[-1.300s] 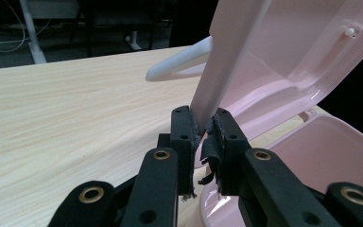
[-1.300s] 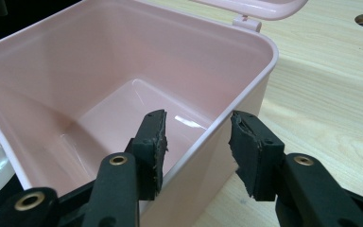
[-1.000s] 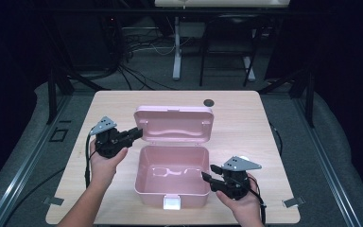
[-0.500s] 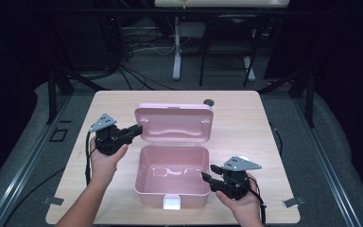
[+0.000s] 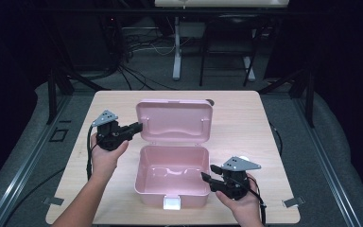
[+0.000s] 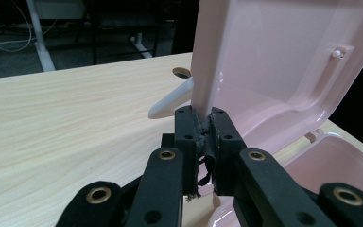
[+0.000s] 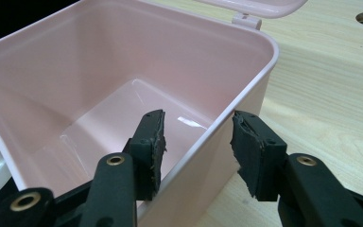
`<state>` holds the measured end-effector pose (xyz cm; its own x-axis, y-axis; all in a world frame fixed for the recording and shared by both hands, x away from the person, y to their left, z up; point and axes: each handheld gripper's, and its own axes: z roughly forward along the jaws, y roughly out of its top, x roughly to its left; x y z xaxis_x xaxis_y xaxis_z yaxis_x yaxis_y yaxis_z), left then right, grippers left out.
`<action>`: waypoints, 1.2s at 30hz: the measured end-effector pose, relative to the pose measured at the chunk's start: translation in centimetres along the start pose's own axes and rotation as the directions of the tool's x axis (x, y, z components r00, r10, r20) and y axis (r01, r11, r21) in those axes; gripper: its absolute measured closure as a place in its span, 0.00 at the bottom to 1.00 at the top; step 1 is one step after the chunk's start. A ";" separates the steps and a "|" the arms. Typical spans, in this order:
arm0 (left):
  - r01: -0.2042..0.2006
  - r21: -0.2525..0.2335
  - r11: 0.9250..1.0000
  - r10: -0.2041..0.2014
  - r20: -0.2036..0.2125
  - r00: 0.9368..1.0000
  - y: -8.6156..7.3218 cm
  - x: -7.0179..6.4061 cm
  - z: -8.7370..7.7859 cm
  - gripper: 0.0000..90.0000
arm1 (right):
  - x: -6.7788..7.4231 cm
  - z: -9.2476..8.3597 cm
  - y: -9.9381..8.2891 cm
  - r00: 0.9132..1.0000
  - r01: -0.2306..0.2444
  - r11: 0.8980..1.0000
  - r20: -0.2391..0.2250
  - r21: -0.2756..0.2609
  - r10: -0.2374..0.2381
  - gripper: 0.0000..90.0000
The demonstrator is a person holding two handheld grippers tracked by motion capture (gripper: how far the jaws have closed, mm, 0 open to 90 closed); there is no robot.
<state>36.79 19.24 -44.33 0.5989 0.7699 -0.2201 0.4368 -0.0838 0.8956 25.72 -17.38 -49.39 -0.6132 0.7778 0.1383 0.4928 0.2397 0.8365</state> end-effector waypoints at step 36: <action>0.087 0.077 0.993 -0.088 0.015 0.996 0.9 1.4 1.3 0.96 | 0.1 0.2 -0.1 1.000 0.005 1.000 -0.001 0.004 -0.005 0.60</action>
<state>38.93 19.45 -44.34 0.5679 0.7651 -0.3036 0.5377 -0.0655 0.8406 25.75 -17.26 -49.56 -0.6161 0.7760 0.1349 0.4923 0.2457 0.8350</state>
